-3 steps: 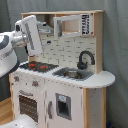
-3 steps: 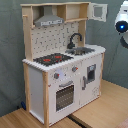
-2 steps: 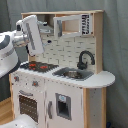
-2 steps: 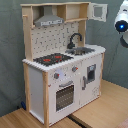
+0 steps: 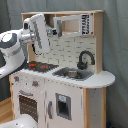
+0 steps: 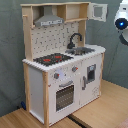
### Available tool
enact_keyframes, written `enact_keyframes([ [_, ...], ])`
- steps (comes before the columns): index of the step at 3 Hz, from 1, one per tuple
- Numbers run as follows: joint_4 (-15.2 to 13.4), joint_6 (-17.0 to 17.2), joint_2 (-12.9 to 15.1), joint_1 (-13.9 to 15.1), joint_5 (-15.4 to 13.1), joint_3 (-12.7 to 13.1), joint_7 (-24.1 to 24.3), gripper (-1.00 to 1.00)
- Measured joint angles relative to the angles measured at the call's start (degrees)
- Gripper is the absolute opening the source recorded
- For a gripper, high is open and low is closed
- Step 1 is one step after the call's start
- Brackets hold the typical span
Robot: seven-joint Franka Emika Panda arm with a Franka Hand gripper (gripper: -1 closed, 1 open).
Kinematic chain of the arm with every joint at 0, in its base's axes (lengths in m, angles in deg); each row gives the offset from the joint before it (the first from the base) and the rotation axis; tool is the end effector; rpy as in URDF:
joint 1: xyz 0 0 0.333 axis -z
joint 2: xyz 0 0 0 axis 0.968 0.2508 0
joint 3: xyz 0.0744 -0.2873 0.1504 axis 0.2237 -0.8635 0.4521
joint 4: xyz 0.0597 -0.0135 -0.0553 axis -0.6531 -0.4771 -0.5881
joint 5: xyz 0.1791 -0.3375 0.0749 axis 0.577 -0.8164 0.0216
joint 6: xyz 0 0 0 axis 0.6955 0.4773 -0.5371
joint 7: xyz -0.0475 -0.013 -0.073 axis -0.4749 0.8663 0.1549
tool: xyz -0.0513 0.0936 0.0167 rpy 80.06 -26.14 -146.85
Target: Play with the kitchen
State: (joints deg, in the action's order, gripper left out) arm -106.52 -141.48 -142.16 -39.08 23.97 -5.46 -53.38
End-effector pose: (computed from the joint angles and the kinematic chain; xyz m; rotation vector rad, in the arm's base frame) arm 0.2263 0.1547 0.7148 1.4832 -0.3236 1.1280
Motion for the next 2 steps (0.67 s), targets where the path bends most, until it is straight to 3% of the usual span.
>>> enact_keyframes([
  [1,-0.02,-3.69,3.93,0.23,-0.17,-1.47,-2.4,-1.0],
  [2,0.6,-8.32,7.56,0.89,-0.28,-1.29,-4.6,-1.0],
])
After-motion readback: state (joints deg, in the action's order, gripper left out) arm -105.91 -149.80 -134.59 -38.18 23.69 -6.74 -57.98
